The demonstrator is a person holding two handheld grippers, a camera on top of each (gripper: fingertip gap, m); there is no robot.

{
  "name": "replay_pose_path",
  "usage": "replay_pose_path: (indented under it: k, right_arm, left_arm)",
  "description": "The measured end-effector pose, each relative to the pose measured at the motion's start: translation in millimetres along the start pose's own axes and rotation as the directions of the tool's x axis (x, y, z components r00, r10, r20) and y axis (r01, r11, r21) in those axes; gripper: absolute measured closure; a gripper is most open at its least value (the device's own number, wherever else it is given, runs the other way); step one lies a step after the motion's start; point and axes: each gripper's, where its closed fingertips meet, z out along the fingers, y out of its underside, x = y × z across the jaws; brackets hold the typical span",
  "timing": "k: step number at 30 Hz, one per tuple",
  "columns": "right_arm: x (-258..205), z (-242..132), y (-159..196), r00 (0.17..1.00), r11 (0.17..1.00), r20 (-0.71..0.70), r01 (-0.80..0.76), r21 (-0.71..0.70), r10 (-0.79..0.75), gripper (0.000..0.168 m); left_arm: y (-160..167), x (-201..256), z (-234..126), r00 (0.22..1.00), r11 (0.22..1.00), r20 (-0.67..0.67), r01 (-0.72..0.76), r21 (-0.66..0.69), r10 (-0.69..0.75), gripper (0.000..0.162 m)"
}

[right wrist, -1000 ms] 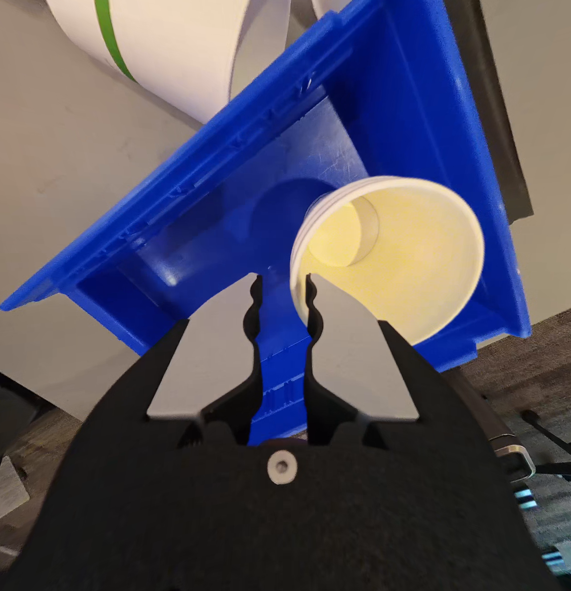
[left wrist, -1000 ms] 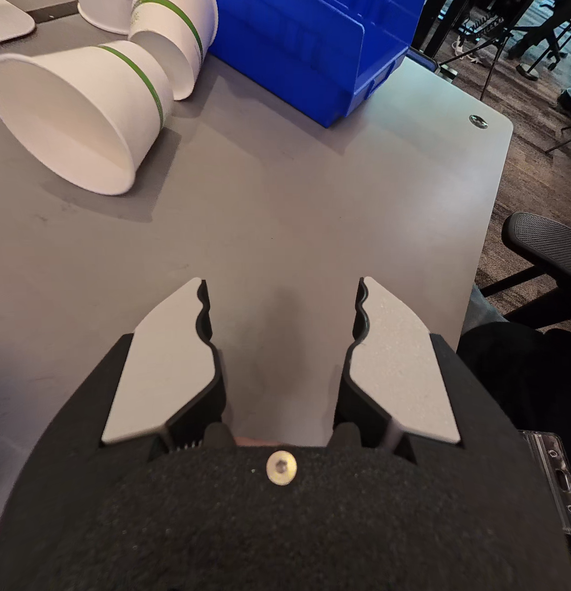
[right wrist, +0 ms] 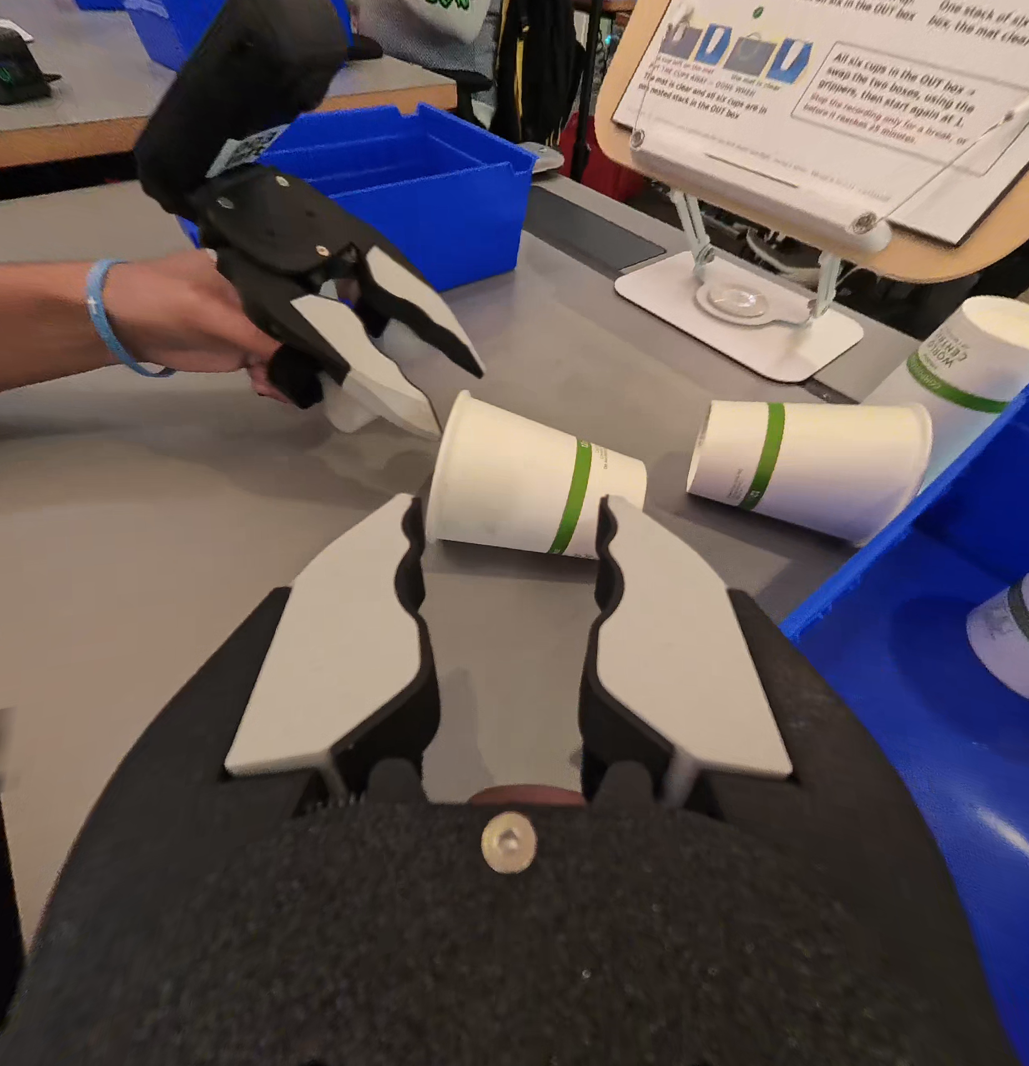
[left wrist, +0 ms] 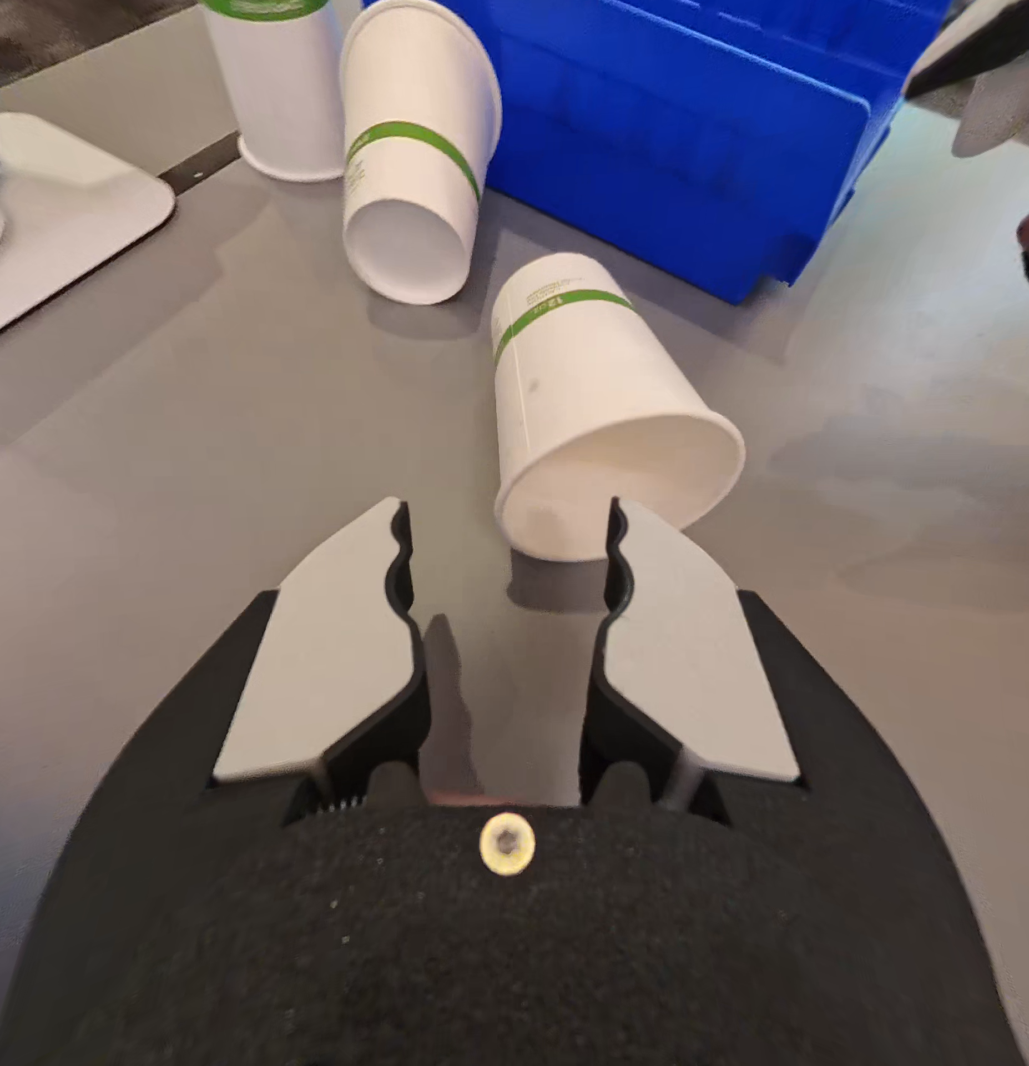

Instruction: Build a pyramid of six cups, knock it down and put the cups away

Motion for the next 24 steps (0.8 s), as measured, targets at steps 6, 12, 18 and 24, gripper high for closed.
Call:
replay_pose_path:
  k: [6,12,18,24]
  right_arm:
    - [-2,6,16,0.999,0.998,-0.008,0.031,-0.046,-0.032,0.113]
    - [-9,12,33,0.994,0.990,0.020,0.113,-0.082,-0.111,0.108]
    - [-33,24,4,0.955,0.958,0.089,0.286,-0.035,-0.282,0.093]
    - [-38,59,-40,0.888,0.888,-0.028,0.459,-0.022,-0.460,0.080]
  left_arm:
    - [0,0,18,0.987,0.988,0.039,-0.154,0.007,0.154,0.159]
    - [0,1,-12,0.994,0.995,-0.049,-0.097,0.012,0.098,0.160]
    - [-43,-4,-85,0.975,0.991,-0.208,0.099,0.093,-0.078,0.160]
    - [-93,-17,-135,0.951,0.959,-0.271,0.206,0.195,-0.149,0.160]
